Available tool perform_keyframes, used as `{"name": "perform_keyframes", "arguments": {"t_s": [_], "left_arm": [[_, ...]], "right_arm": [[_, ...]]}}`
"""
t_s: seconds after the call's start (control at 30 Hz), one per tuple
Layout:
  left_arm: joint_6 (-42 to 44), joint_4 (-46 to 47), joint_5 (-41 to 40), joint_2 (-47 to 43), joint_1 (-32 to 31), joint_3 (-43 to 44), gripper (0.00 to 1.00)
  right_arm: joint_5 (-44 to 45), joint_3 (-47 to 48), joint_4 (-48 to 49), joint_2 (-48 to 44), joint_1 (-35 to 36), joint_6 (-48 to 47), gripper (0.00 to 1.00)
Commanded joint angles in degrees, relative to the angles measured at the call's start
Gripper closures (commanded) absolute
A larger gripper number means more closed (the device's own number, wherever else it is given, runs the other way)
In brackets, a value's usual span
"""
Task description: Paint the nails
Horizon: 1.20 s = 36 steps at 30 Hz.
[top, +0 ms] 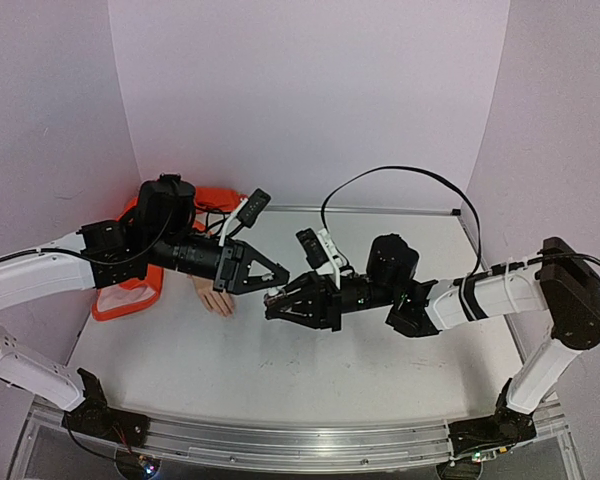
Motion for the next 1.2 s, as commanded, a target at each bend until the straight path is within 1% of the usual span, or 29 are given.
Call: {"name": "perform_keyframes", "arguments": {"t_s": [0.0,0.03,0.07,0.1,0.13,0.17,0.2,0.23,0.27,0.3,0.33,0.37,0.4,0.43,0.47,0.5,0.57,0.6,0.67,0.7,0.77,0.8,0.83,0.9,0.97,1.07,1.17], "left_arm": [[1.1,2.6,0.1,0.5,-0.6,2.3,0.75],[1.1,2.5,-0.6,0.6,-0.6,2.1,0.78],[1.1,2.3,-1.5,0.6,-0.8,1.9,0.83],[1.1,1.9,-2.6,0.7,-0.9,1.8,0.92],[1.0,1.1,-4.6,0.7,-1.0,1.8,0.99],[0.8,-0.3,-7.3,0.9,-1.2,2.2,1.00],[0.3,-2.3,-11.4,1.3,-1.5,3.0,1.00],[-0.8,-5.2,-17.0,1.8,-1.6,3.9,1.00],[-3.2,-8.3,-22.8,2.5,-1.7,4.9,1.00],[-5.8,-11.2,-30.0,3.0,-1.6,5.8,1.00],[-7.3,-13.3,-32.2,3.7,-1.6,6.5,1.00],[-8.0,-13.6,-32.9,4.2,-1.6,6.8,1.00],[-8.4,-13.7,-32.9,4.7,-1.6,7.1,1.00],[-8.6,-13.7,-32.6,5.1,-1.6,7.7,1.00],[-8.5,-13.7,-32.0,5.4,-1.6,8.1,1.00],[-8.0,-13.7,-31.3,5.6,-1.6,8.6,1.00],[-6.6,-13.6,-30.4,5.2,-1.6,9.0,0.98],[-6.1,-13.6,-30.3,4.6,-1.6,8.9,0.91],[-4.9,-13.1,-29.7,3.1,-1.6,8.5,0.63],[-3.5,-12.6,-28.7,1.9,-1.6,8.3,0.52],[-1.5,-11.6,-26.0,0.0,-1.6,7.7,0.40],[-0.6,-10.8,-24.8,-1.1,-1.6,7.2,0.35],[0.2,-9.7,-23.5,-2.2,-1.6,6.6,0.30],[1.5,-6.8,-19.4,-4.4,-1.6,4.7,0.25],[2.3,-2.6,-14.7,-6.0,-1.6,2.9,0.24],[3.2,-0.8,-8.4,-5.5,-1.6,2.9,0.24],[3.4,-0.2,-3.8,-3.1,-1.6,4.2,0.29]], "right_arm": [[4.7,1.9,2.6,-2.0,-0.4,-1.9,1.00],[6.6,2.2,0.6,-2.5,-0.4,-3.2,1.00],[8.9,2.4,-1.9,-3.2,-0.3,-4.6,1.00],[11.8,2.7,-4.3,-3.8,-0.4,-6.1,1.00],[17.8,3.1,-7.3,-4.5,-0.3,-7.3,1.00],[25.8,3.6,-10.8,-5.1,0.1,-9.1,1.00],[38.4,4.8,-15.5,-5.8,1.4,-10.3,1.00],[59.1,7.0,-21.7,-5.6,4.7,-11.2,1.00],[77.8,9.5,-26.0,-4.5,8.3,-13.0,1.00],[90.1,11.4,-27.3,-2.5,10.9,-16.0,1.00],[99.4,12.5,-26.4,-0.3,12.4,-18.2,1.00],[103.5,13.7,-25.4,1.5,12.9,-19.9,1.00],[103.8,14.8,-25.1,3.1,12.9,-21.0,1.00],[101.6,15.8,-24.9,4.0,12.9,-22.2,1.00],[97.3,16.3,-24.3,4.4,12.9,-23.2,1.00],[91.2,16.2,-23.3,4.3,12.9,-25.7,1.00],[81.9,14.4,-20.2,3.0,12.8,-26.9,1.00],[77.0,13.0,-18.8,1.9,12.5,-27.0,1.00],[65.5,10.2,-17.0,-0.4,10.6,-26.5,1.00],[58.3,8.6,-16.7,-1.5,9.3,-25.9,1.00],[42.5,6.9,-16.5,-3.8,6.4,-24.5,1.00],[33.3,6.0,-16.4,-4.7,4.9,-23.2,1.00],[26.2,5.3,-15.8,-5.5,3.2,-21.2,1.00],[14.3,3.7,-13.3,-6.7,0.1,-16.9,1.00],[3.7,3.1,-10.0,-7.0,-2.2,-12.3,1.00],[-4.9,3.7,-6.1,-6.8,-2.7,-7.8,1.00],[-8.4,3.8,-1.6,-6.2,-2.7,-3.8,1.00]]}}
